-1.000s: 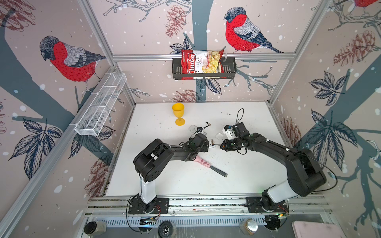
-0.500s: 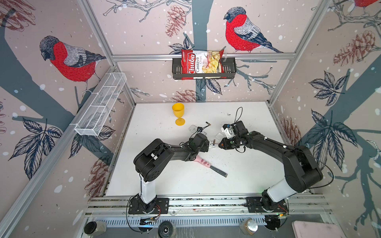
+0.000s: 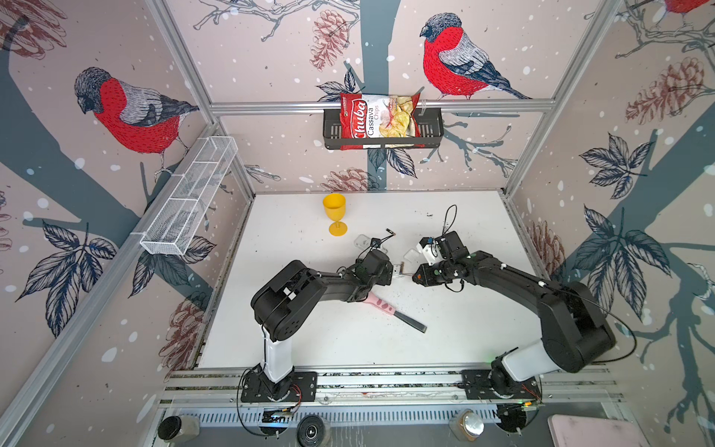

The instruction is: Unload the batteries from the remote control

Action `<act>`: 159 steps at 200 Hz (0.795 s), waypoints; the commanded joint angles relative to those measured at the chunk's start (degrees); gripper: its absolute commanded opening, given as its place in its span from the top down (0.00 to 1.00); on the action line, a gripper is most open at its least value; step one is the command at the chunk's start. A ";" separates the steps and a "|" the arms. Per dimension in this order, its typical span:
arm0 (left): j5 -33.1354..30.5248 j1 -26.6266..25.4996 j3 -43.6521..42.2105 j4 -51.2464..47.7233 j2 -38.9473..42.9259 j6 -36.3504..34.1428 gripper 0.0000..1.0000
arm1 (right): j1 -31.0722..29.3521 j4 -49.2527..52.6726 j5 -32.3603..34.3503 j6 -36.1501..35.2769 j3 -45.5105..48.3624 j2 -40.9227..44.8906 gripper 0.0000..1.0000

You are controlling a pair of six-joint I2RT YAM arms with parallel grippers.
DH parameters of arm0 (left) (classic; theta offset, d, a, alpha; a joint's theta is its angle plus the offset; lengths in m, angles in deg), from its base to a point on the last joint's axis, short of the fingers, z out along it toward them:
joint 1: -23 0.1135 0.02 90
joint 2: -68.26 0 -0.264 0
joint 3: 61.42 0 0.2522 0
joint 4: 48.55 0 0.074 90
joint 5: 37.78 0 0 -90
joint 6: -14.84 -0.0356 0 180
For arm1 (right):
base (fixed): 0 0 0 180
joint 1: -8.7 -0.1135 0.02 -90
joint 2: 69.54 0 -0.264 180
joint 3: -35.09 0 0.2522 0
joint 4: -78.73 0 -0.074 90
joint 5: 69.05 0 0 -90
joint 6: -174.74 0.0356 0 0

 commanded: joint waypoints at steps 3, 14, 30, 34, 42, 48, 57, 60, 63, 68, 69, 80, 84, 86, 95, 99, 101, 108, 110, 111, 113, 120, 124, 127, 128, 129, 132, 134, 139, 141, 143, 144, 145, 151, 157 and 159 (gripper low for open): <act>0.71 -0.19 -0.24 -2.83 0.29 -0.39 0.14 | -0.17 -0.63 1.43 -0.17 0.16 -0.36 1.00; 0.75 -0.23 -0.42 -2.67 0.32 -0.30 0.14 | -0.04 -0.80 1.78 -0.06 0.12 -0.69 1.00; 0.91 -0.20 -0.58 -2.65 0.32 -0.24 0.14 | 0.12 -1.35 1.78 0.22 0.05 -1.06 1.00; 0.96 -0.29 -0.51 -2.60 0.32 -0.21 0.14 | 0.07 -1.58 1.78 0.22 0.05 -1.17 1.00; 0.96 -0.31 -0.59 -2.52 0.32 -0.17 0.14 | 0.18 -1.86 1.86 0.37 -0.04 -1.38 1.00; 1.03 -0.23 -0.67 -2.51 0.36 -0.13 0.14 | 0.20 -2.03 1.83 0.43 -0.03 -1.52 1.00; 0.96 -0.29 -0.78 -2.47 0.41 -0.08 0.14 | 0.21 -2.45 1.78 0.63 -0.03 -1.61 1.00; 0.96 -0.29 -0.80 -2.41 0.41 -0.05 0.14 | 0.23 -2.65 1.78 0.72 -0.03 -1.69 1.00; 0.96 -0.23 -0.91 -2.38 0.41 -0.04 0.14 | 0.23 -2.81 1.78 0.76 -0.03 -1.69 1.00; 0.94 -0.31 -0.94 -2.36 0.41 -0.11 0.14 | 0.19 -2.95 1.82 0.85 -0.03 -1.77 1.00; 0.91 -0.27 -0.94 -2.33 0.41 -0.11 0.14 | 0.21 -3.00 1.80 0.85 -0.03 -1.78 1.00; 0.87 -0.29 -1.03 -2.33 0.42 -0.03 0.14 | 0.28 -3.05 1.91 0.92 -0.34 -2.13 1.00; 0.88 -0.25 -1.03 -2.23 0.48 -0.01 0.14 | 0.32 -3.05 2.02 0.90 -0.47 -2.30 1.00; 0.88 -0.26 -1.03 -2.28 0.45 0.03 0.14 | 0.34 -3.12 2.08 0.89 -0.54 -2.31 1.00; 0.85 -0.25 -1.03 -2.21 0.41 0.01 0.14 | 0.48 -3.22 2.12 0.93 -0.71 -2.50 1.00; 0.87 -0.28 -1.09 -2.13 0.41 -0.02 0.14 | 0.52 -3.28 2.14 0.93 -0.82 -2.56 1.00; 0.92 -0.26 -1.16 -2.16 0.41 0.04 0.14 | 0.50 -3.30 2.18 0.91 -0.82 -2.55 1.00; 0.96 -0.29 -1.12 -2.09 0.41 0.13 0.14 | 0.69 -3.60 2.22 0.99 -0.82 -2.49 1.00; 1.01 -0.27 -1.16 -2.04 0.41 0.15 0.14 | 0.68 -3.69 2.18 1.08 -0.85 -2.51 1.00; 1.03 -0.25 -1.18 -2.04 0.41 0.11 0.14 | 0.72 -3.72 2.16 1.06 -0.84 -2.46 1.00; 1.00 -0.30 -1.20 -2.03 0.36 0.10 0.14 | 0.73 -3.83 2.14 1.12 -0.85 -2.42 1.00; 1.01 -0.27 -1.27 -1.96 0.32 0.14 0.14 | 0.86 -4.09 2.05 1.20 -0.83 -2.39 1.00; 1.02 -0.28 -1.21 -1.98 0.32 0.11 0.14 | 0.93 -4.17 2.07 1.20 -0.89 -2.51 1.00; 1.00 -0.23 -1.23 -1.97 0.32 0.07 0.14 | 0.94 -4.23 2.05 1.18 -0.91 -2.53 1.00; 0.98 -0.27 -1.26 -2.00 0.32 0.11 0.14 | 0.98 -4.26 2.05 1.19 -0.96 -2.55 1.00; 1.02 -0.29 -1.28 -2.01 0.32 0.13 0.14 | 1.00 -4.27 2.05 1.20 -0.98 -2.61 1.00; 1.04 -0.28 -1.25 -1.98 0.27 0.14 0.14 | 1.02 -4.28 1.97 1.23 -1.04 -2.60 1.00; 1.00 -0.24 -1.26 -2.02 0.24 0.15 0.14 | 1.09 -4.35 1.96 1.28 -1.08 -2.65 1.00; 1.04 -0.31 -1.25 -2.02 0.23 0.13 0.14 | 1.10 -4.37 1.98 1.25 -1.17 -2.66 1.00; 1.03 -0.31 -1.22 -2.00 0.23 0.13 0.14 | 1.13 -4.37 1.96 1.32 -1.24 -2.73 1.00; 1.05 -0.27 -1.23 -1.96 0.23 0.13 0.14 | 1.12 -4.41 1.96 1.28 -1.32 -2.75 1.00; 1.05 -0.20 -1.22 -1.95 0.23 0.10 0.14 | 1.11 -4.43 1.96 1.28 -1.34 -2.75 1.00; 1.05 -0.22 -1.21 -1.95 0.23 0.12 0.14 | 1.11 -4.44 1.96 1.33 -1.35 -2.84 1.00; 0.99 -0.25 -1.27 -1.96 0.23 0.07 0.14 | 1.21 -4.46 1.88 1.30 -1.52 -2.84 1.00; 0.96 -0.31 -1.22 -2.03 0.23 0.15 0.14 | 1.29 -4.46 1.79 1.35 -1.74 -2.93 1.00; 0.96 -0.25 -1.23 -2.03 0.23 0.15 0.14 | 1.35 -4.52 1.78 1.30 -1.78 -2.91 1.00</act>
